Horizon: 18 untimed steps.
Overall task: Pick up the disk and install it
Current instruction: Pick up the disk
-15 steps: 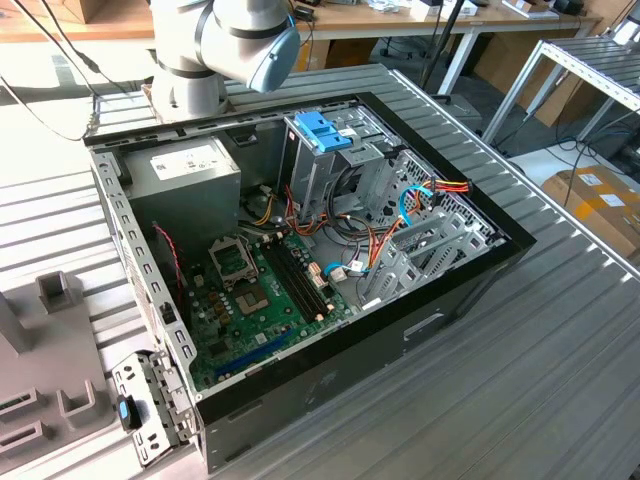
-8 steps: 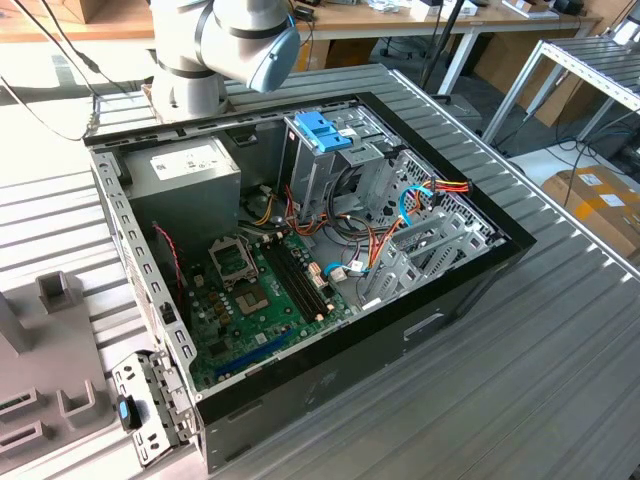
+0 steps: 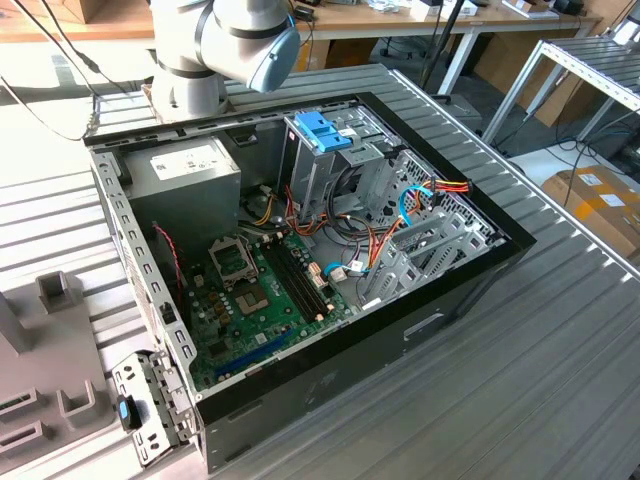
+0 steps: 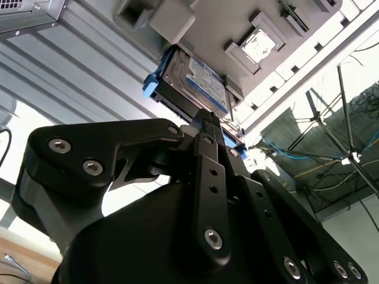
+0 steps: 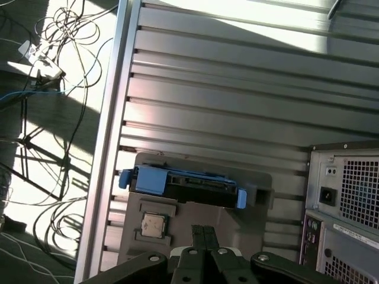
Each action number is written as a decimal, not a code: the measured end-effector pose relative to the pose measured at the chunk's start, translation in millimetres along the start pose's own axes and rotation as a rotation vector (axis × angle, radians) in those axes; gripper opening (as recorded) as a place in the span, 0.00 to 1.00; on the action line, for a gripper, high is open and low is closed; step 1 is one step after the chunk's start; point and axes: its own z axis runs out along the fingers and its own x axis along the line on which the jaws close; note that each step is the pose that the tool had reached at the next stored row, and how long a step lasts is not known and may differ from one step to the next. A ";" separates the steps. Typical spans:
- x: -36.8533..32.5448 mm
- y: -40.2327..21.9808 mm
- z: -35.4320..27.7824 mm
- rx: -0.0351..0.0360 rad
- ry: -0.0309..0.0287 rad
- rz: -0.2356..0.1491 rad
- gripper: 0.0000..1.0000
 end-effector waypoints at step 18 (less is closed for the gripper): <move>0.0 0.0 0.0 -0.0012 0.0022 -0.048 0.11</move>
